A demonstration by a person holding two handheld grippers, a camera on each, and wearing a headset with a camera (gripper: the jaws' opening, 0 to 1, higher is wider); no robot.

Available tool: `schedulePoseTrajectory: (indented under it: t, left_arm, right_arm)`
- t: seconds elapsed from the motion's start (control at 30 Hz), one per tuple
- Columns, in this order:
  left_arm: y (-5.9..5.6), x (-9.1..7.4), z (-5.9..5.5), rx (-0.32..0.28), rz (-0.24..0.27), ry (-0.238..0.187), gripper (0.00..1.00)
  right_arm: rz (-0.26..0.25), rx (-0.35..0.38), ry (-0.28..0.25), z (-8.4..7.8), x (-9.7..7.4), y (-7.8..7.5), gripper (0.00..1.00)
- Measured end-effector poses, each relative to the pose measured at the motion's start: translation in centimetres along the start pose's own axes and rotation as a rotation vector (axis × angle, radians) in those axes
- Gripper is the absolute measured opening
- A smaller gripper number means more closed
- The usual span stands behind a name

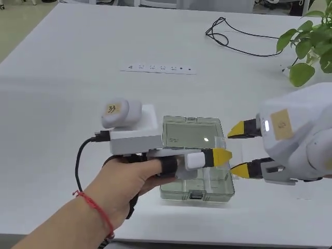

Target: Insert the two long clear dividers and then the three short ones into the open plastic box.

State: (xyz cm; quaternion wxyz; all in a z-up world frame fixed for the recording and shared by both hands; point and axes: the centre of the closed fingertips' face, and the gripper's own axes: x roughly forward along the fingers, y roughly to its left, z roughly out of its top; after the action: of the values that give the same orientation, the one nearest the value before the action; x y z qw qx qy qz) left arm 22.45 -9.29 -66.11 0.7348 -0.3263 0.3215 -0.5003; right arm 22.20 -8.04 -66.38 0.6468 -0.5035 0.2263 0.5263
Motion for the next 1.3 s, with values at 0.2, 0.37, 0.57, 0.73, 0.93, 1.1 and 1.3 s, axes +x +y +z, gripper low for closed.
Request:
schedulePoseTrajectory:
  t: [0.2, 0.37, 0.57, 0.73, 0.93, 1.1, 1.3]
  left_arm:
    - [0.6, -0.5, -0.3, 0.128, 0.012, 0.027, 0.00]
    - [0.4, -1.2, -0.6, 0.264, -0.022, 0.060, 0.00]
    - [-1.1, -1.7, -1.6, 0.485, -0.116, 0.115, 0.00]
    - [-2.5, -2.1, -1.8, 0.547, -0.185, 0.103, 0.00]
    - [-3.2, -2.2, -2.3, 0.584, -0.222, 0.110, 0.00]
    - [-3.6, -2.4, -2.4, 0.600, -0.238, 0.109, 0.00]
    - [-3.9, -2.4, -2.8, 0.614, -0.246, 0.118, 0.00]
  right_arm:
    - [0.030, 0.091, -0.081, 0.9, -1.0, -0.7, 0.35]
    - [0.137, 0.224, -0.179, 0.9, -1.9, -1.4, 0.30]
    - [0.384, 0.301, -0.261, 0.9, -2.3, 0.2, 0.21]
    - [0.533, 0.342, -0.315, 1.6, -2.7, 1.4, 0.17]
    - [0.637, 0.426, -0.367, 2.5, -3.1, 2.0, 0.07]
    - [0.664, 0.395, -0.365, 2.6, -3.1, 2.5, 0.05]
    - [0.678, 0.388, -0.366, 2.7, -3.2, 3.0, 0.03]
